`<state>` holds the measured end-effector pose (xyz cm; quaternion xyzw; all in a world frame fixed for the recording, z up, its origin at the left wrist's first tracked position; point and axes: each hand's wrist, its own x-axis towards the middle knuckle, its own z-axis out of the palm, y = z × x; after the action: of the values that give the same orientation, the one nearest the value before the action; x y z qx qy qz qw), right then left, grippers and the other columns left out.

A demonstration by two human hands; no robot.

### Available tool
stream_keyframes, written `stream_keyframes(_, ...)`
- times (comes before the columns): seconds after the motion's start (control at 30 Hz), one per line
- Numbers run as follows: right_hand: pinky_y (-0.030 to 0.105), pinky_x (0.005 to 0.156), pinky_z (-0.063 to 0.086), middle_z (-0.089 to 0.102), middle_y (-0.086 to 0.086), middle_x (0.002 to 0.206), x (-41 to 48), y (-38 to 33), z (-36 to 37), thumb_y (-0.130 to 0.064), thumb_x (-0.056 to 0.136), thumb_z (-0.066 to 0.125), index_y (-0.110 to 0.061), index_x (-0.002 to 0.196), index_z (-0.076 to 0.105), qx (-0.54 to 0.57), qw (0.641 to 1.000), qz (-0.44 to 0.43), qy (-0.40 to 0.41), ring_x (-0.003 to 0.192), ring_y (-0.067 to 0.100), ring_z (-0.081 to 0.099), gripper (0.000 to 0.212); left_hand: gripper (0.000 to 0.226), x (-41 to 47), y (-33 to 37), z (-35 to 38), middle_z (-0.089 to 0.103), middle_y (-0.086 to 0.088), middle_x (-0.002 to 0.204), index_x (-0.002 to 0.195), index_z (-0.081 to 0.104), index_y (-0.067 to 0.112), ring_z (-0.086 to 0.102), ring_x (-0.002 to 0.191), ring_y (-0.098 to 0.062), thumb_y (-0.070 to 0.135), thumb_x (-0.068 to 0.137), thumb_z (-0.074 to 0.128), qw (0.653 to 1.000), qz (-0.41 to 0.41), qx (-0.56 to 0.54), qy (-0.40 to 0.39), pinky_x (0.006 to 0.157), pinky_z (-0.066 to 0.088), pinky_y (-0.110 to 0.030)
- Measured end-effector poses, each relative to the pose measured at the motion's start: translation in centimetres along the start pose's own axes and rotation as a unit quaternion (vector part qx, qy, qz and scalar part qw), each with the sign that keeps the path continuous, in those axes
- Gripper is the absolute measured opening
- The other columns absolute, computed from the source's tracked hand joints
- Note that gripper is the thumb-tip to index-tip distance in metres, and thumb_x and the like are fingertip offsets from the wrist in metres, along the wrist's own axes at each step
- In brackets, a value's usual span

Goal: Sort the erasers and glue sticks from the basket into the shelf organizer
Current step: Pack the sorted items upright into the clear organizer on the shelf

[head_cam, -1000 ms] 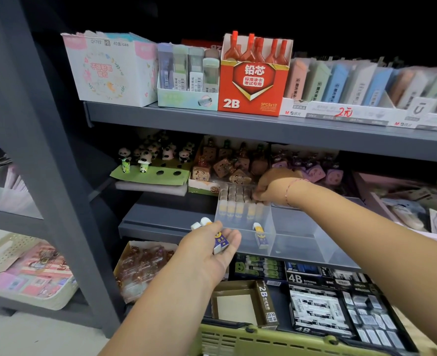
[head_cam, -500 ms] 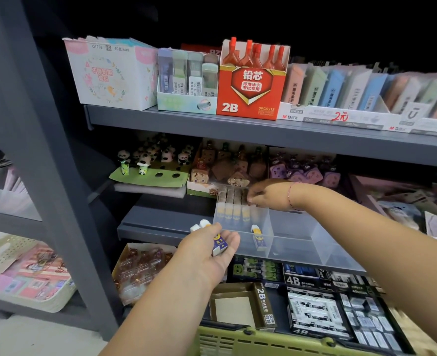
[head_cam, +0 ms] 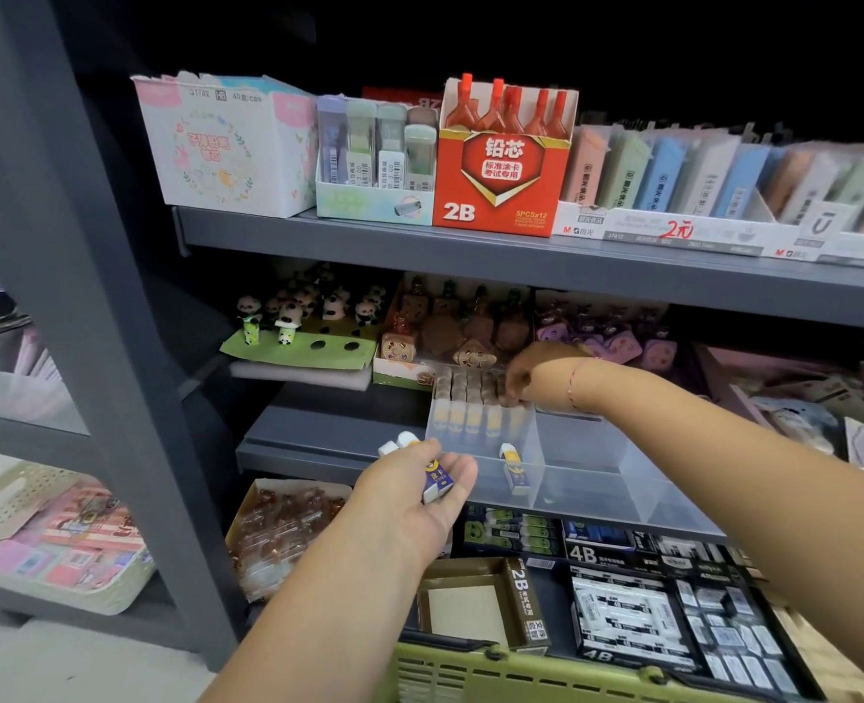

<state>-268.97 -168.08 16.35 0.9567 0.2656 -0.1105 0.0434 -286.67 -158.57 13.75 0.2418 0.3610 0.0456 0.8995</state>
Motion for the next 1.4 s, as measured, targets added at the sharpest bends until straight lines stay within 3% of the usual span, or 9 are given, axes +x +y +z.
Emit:
stream_keyframes(0.13, 0.029, 0.081, 0.049, 0.07, 0.008, 0.106, -0.2, -0.1, -0.1, -0.022, 0.095, 0.047, -0.008, 0.105, 0.069, -0.017, 1.0, -0.018, 0.006, 0.093, 0.024, 0.062, 0.028, 0.012, 0.3, 0.0, -0.1, 0.057, -0.019, 0.087, 0.105, 0.055, -0.007, 0.059, 0.075, -0.023, -0.003, 0.093, 0.056, 1.0, 0.001, 0.007, -0.007, 0.083, 0.052, -0.042)
stream_keyframes(0.23, 0.028, 0.073, 0.042, 0.068, 0.009, 0.106, -0.6, -0.2, -0.3, -0.023, 0.098, 0.042, -0.005, 0.108, 0.065, -0.005, 0.999, -0.047, -0.006, 0.084, 0.021, 0.054, 0.032, 0.025, 0.3, 0.0, -0.2, 0.057, -0.019, 0.088, 0.118, 0.054, -0.009, 0.059, 0.076, -0.023, -0.002, 0.094, 0.057, 1.0, 0.0, 0.012, -0.01, 0.078, 0.051, -0.041)
stream_keyframes(0.33, 0.027, 0.068, 0.041, 0.063, 0.007, 0.099, -0.7, 0.2, -0.1, -0.019, 0.098, 0.041, -0.01, 0.104, 0.062, 0.017, 0.997, -0.074, -0.009, 0.08, 0.018, 0.05, 0.024, 0.028, 0.4, 0.1, -0.2, 0.057, -0.019, 0.089, 0.121, 0.054, -0.008, 0.059, 0.076, -0.024, -0.002, 0.094, 0.057, 1.0, 0.0, 0.012, -0.011, 0.076, 0.051, -0.041)
stream_keyframes(0.43, 0.03, 0.076, 0.046, 0.061, 0.003, 0.1, -0.6, 0.5, 0.2, -0.02, 0.098, 0.041, -0.015, 0.108, 0.06, 0.04, 0.995, -0.088, -0.011, 0.082, 0.017, 0.053, 0.022, 0.027, 0.4, 0.0, -0.1, 0.057, -0.019, 0.088, 0.119, 0.054, -0.008, 0.059, 0.075, -0.024, -0.002, 0.094, 0.056, 1.0, 0.0, 0.014, -0.012, 0.077, 0.051, -0.041)
stream_keyframes(0.57, 0.023, 0.063, 0.038, 0.057, 0.0, 0.094, -0.8, 0.5, 0.1, -0.018, 0.098, 0.041, -0.019, 0.096, 0.056, 0.025, 0.995, -0.093, -0.016, 0.076, 0.015, 0.05, 0.015, 0.028, 0.5, -0.1, -0.2, 0.056, -0.019, 0.088, 0.121, 0.053, -0.008, 0.059, 0.075, -0.024, -0.002, 0.094, 0.056, 1.0, 0.0, 0.013, -0.015, 0.077, 0.05, -0.041)
stream_keyframes(0.73, 0.025, 0.071, 0.034, 0.061, 0.011, 0.111, -1.1, 0.4, 0.1, -0.016, 0.096, 0.044, -0.007, 0.112, 0.061, -0.005, 0.994, -0.102, -0.029, 0.085, 0.017, 0.046, 0.024, 0.029, 0.4, -0.1, -0.2, 0.057, -0.019, 0.09, 0.121, 0.053, -0.008, 0.06, 0.078, -0.024, -0.001, 0.093, 0.057, 1.0, 0.001, 0.007, -0.01, 0.078, 0.051, -0.041)
stream_keyframes(0.93, 0.031, 0.099, 0.04, 0.054, 0.0, 0.131, -0.8, 0.9, 0.6, -0.033, 0.099, 0.045, -0.02, 0.127, 0.057, -0.007, 0.993, -0.098, -0.071, 0.114, 0.019, 0.051, 0.033, 0.029, 0.4, 0.0, -0.2, 0.057, -0.02, 0.091, 0.121, 0.053, -0.008, 0.06, 0.079, -0.024, -0.002, 0.093, 0.057, 1.0, 0.001, 0.006, -0.011, 0.078, 0.052, -0.041)
stream_keyframes(1.13, 0.023, 0.076, 0.039, 0.059, 0.0, 0.113, -0.8, 1.6, 0.9, -0.022, 0.095, 0.055, -0.014, 0.118, 0.06, 0.071, 0.991, -0.103, -0.048, 0.095, 0.012, 0.051, 0.024, 0.03, 0.5, -0.1, -0.2, 0.056, -0.02, 0.091, 0.123, 0.052, -0.008, 0.058, 0.077, -0.024, -0.001, 0.094, 0.056, 1.0, 0.003, 0.012, -0.008, 0.078, 0.051, -0.041)
stream_keyframes(1.4, 0.032, 0.088, 0.041, 0.051, 0.002, 0.129, -0.6, 1.1, 1.1, -0.031, 0.098, 0.046, -0.02, 0.131, 0.047, -0.046, 0.991, -0.095, -0.081, 0.106, 0.022, 0.051, 0.035, 0.031, 0.5, -0.2, -0.2, 0.055, -0.02, 0.092, 0.124, 0.052, -0.007, 0.057, 0.077, -0.025, -0.001, 0.094, 0.056, 1.0, 0.0, 0.012, -0.001, 0.078, 0.051, -0.042)
